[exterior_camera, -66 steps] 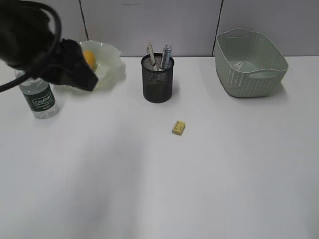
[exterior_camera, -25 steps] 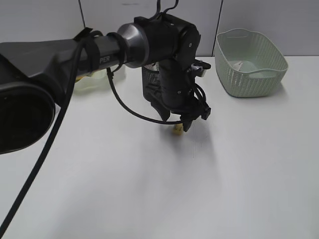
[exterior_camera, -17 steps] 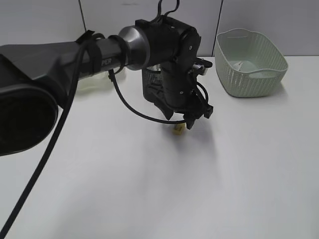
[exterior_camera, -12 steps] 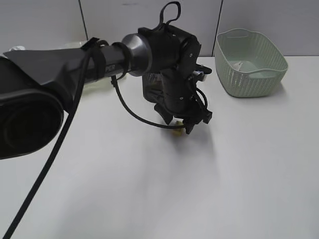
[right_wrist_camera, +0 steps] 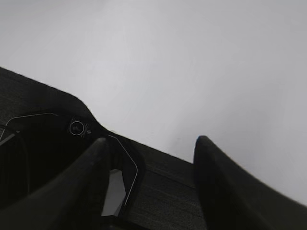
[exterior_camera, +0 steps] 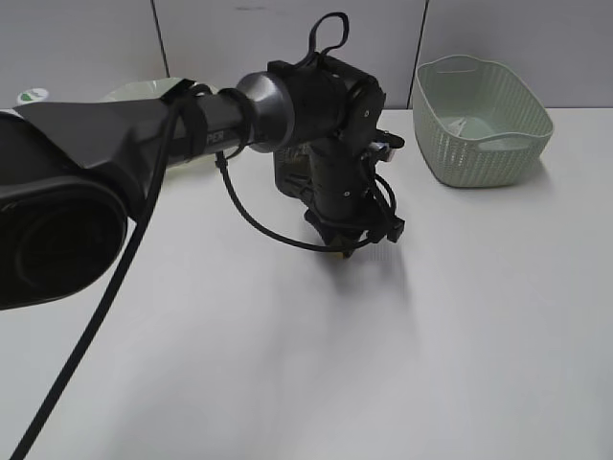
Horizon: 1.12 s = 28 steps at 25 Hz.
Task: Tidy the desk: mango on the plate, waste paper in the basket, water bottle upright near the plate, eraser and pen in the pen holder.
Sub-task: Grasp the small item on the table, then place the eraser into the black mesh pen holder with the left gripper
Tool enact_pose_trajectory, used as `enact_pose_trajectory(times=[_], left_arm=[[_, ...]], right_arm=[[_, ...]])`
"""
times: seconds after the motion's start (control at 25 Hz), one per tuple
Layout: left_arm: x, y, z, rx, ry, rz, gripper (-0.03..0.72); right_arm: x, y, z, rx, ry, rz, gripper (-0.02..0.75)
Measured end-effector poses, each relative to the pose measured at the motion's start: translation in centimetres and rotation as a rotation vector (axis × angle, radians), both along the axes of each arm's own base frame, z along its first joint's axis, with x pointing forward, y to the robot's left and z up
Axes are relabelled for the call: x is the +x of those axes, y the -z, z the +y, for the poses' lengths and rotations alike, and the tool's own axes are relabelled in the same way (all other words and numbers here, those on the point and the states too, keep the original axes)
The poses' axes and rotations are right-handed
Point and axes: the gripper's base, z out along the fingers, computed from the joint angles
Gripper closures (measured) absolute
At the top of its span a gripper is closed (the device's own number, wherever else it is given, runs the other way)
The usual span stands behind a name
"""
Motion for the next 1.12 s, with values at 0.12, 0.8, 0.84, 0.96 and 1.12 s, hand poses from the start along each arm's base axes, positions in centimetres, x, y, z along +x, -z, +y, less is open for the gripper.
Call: enact_pose_trajectory(times=[0.12,0.8,0.84,0.96,1.12], left_arm=[[0.0,-0.2,0.0,0.006,-0.001,0.006,0.487],[3.8,-16.7,3.2,-0.281,-0.100,-0.305,0.487],[4.3,-17.3,3.9,-0.293,-0.114,-0.323,0.487],[5.6,-17.8,5.7,-0.295,-0.155,-0.342,0.487],[7.0,-17.4,7.6,-0.282,-0.198,-0.344,0.487]], right_arm=[[0.0,0.0,0.0,0.002,0.001,-0.003,0.291],[0.0,0.0,0.0,0.002,0.000,-0.006,0.291],[0.1,0.0,0.0,0.003,0.000,-0.007,0.291],[0.1,0.0,0.0,0.003,0.000,-0.007,0.291],[0.1,0.0,0.0,0.003,0.000,-0.007,0.291]])
